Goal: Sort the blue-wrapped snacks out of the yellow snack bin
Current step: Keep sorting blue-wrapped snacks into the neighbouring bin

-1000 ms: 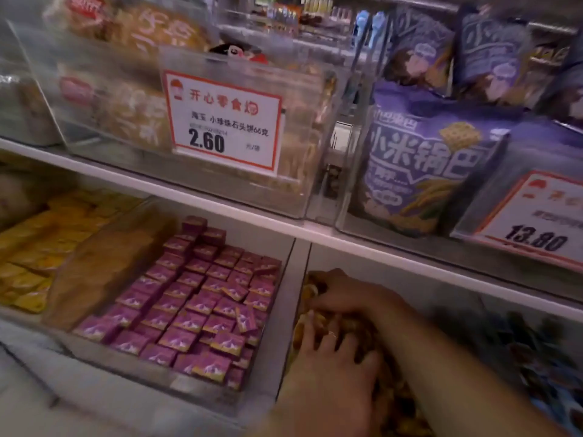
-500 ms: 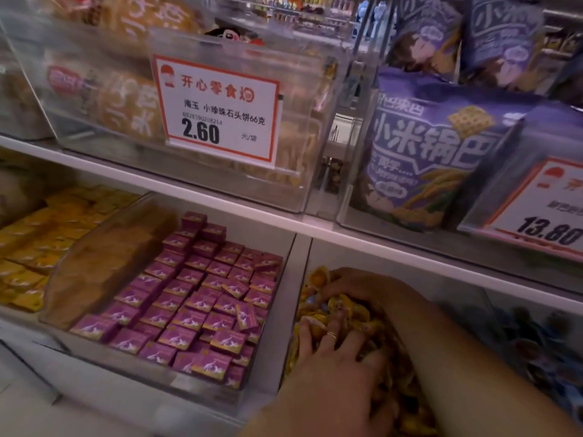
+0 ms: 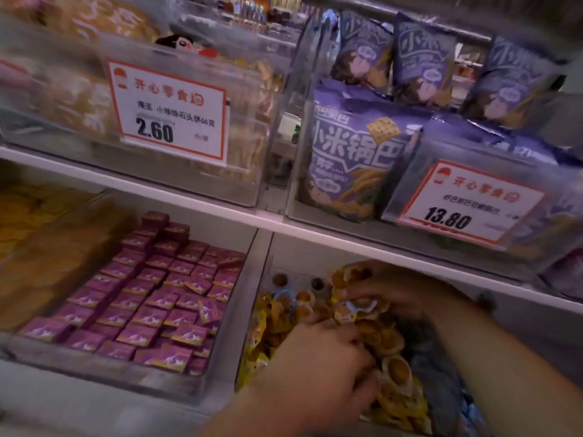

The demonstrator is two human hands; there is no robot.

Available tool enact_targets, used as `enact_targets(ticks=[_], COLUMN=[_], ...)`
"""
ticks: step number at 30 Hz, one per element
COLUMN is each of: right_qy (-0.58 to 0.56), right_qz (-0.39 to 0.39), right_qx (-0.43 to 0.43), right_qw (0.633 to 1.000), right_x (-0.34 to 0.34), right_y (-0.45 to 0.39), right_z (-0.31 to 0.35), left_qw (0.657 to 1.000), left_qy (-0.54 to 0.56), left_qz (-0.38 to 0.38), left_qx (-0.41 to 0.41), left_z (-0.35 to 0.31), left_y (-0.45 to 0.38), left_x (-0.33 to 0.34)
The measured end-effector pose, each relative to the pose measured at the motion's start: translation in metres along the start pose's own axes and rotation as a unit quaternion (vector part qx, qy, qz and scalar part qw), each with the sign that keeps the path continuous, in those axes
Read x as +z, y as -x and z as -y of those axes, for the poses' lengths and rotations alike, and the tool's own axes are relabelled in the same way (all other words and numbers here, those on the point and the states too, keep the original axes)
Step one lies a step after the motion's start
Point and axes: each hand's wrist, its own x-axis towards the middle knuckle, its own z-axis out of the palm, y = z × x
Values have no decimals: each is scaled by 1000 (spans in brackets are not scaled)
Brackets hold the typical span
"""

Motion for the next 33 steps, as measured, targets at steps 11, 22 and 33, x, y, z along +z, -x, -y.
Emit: enact_targets(ticks=[11,22,33], right_qy=[108,-102,386], right_qz=[-233,-279,-140], right_qx=[-42,-40,-16], right_qw=[966,954,912], right_x=[19,59,19], right_y=[43,40,-85], right_z=[-22,-31,-13], left_qw=[979,977,796], left_qy=[39,90,448], left_qz=[-102,-138,-202], left_qx=[-170,-138,-355], left_z=[9,5,-1], left_y=[19,11,23], left_x=[-5,-14,-21])
